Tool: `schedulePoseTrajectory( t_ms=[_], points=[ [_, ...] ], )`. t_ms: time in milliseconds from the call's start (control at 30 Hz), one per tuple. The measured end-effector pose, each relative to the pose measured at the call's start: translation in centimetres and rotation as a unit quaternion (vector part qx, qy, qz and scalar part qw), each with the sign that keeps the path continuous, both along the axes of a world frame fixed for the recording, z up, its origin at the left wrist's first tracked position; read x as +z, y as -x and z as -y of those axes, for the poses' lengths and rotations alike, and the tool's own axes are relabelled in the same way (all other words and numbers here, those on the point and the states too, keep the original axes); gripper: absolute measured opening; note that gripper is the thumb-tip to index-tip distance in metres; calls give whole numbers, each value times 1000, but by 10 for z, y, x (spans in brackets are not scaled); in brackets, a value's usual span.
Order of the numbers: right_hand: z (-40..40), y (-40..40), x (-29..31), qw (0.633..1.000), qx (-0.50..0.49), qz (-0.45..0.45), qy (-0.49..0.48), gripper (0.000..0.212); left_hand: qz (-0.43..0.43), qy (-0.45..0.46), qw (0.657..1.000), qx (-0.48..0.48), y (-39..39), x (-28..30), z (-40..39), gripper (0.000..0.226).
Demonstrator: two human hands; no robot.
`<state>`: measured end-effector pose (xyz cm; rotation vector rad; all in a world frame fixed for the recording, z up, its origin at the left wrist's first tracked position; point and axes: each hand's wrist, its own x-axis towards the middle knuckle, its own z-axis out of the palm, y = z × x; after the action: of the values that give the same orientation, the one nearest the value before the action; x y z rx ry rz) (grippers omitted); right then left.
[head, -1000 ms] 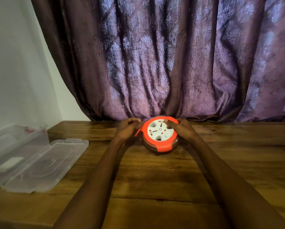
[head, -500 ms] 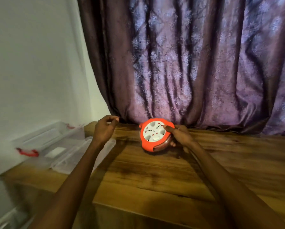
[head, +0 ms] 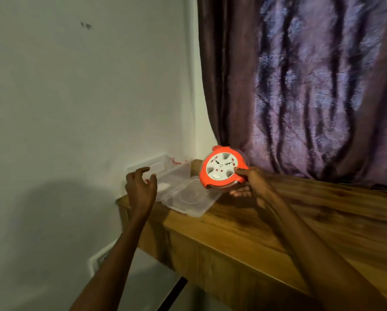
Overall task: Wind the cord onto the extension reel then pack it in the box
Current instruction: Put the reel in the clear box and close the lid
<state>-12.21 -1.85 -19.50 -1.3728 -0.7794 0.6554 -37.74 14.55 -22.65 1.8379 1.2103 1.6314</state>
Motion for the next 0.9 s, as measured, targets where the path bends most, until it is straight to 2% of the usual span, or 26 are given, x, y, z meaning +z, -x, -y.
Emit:
schedulePoseTrajectory(
  t_ms=[100,167,267,400,500,667,800,900],
  points=[
    [-11,16,-4,1000,4,1,1,42,-101,86,991,-17,6,-11,-16,67],
    [-17,21,-5,1000,2,2,2,43,-107,106,987,-56,5,-13,-22,75],
    [-25,26,-12,1000,6,10,8,44,-77,71,993,-54,4,-13,-27,66],
    [-27,25,-16,1000,5,19,12,45,-101,52,993,-11,-2,-10,-31,52],
    [-23,19,-17,1000,-5,19,15,45,-81,28,996,-4,-7,-10,-35,40],
    [-10,10,-18,999,-23,24,-6,46,-29,-20,999,-19,-19,-4,-34,35],
    [5,5,-13,995,-58,-11,-83,45,3,-40,998,-58,-37,20,-32,32],
    [20,-2,-3,981,-85,-55,-165,34,13,-18,995,-97,-59,38,-29,33]
  ],
)
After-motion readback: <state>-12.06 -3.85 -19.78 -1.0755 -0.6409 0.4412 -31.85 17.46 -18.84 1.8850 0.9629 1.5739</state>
